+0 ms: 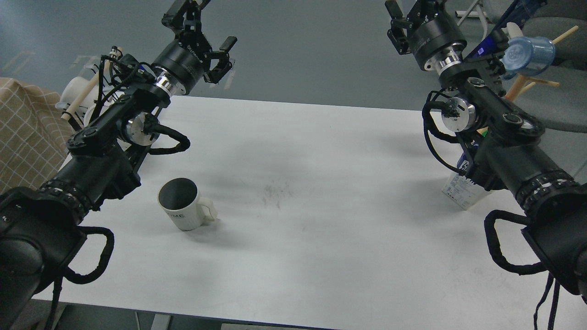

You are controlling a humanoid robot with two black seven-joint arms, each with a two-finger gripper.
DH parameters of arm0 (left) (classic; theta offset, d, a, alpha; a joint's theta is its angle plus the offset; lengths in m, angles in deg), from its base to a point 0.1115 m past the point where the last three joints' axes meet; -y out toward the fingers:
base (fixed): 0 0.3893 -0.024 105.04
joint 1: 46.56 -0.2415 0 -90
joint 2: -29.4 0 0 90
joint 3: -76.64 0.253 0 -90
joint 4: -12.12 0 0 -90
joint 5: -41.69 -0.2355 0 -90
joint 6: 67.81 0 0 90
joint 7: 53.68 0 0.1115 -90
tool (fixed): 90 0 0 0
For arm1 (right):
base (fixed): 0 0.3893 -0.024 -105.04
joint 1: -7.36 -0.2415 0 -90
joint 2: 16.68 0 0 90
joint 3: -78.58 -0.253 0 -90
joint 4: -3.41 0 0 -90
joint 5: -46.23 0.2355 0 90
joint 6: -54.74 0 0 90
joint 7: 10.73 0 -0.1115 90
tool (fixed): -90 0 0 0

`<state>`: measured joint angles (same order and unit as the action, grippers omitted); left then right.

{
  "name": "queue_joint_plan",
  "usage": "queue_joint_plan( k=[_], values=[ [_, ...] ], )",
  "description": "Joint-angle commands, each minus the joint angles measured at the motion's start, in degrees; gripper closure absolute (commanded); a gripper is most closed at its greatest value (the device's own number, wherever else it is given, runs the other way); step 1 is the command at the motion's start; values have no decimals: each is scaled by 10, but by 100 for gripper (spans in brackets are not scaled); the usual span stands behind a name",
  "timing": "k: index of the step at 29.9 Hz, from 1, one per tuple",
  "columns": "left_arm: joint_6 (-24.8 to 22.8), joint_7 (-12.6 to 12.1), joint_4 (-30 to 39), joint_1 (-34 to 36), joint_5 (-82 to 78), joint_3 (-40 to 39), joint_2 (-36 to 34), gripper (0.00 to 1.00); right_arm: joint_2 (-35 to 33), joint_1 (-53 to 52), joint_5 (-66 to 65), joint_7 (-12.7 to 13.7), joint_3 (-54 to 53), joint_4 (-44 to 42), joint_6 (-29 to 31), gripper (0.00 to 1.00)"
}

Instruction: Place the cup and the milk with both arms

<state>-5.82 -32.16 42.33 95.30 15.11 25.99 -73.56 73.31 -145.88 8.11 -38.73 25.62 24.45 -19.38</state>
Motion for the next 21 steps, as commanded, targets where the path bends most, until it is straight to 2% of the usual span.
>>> queue_joint_plan(
  k=[1,5,17,21],
  values=[
    [0,18,2,-12,22,4,0,1,0,6,0,0,0,1,-1,0],
    [13,20,2,-14,22,8,1,1,0,6,1,0,0,1,-1,0],
    [0,13,5,7,23,10,-1,1,0,-1,0,0,0,0,-1,0],
    [0,-3,4,7,24,10,0,1,0,-2,0,0,0,0,-1,0]
  ],
)
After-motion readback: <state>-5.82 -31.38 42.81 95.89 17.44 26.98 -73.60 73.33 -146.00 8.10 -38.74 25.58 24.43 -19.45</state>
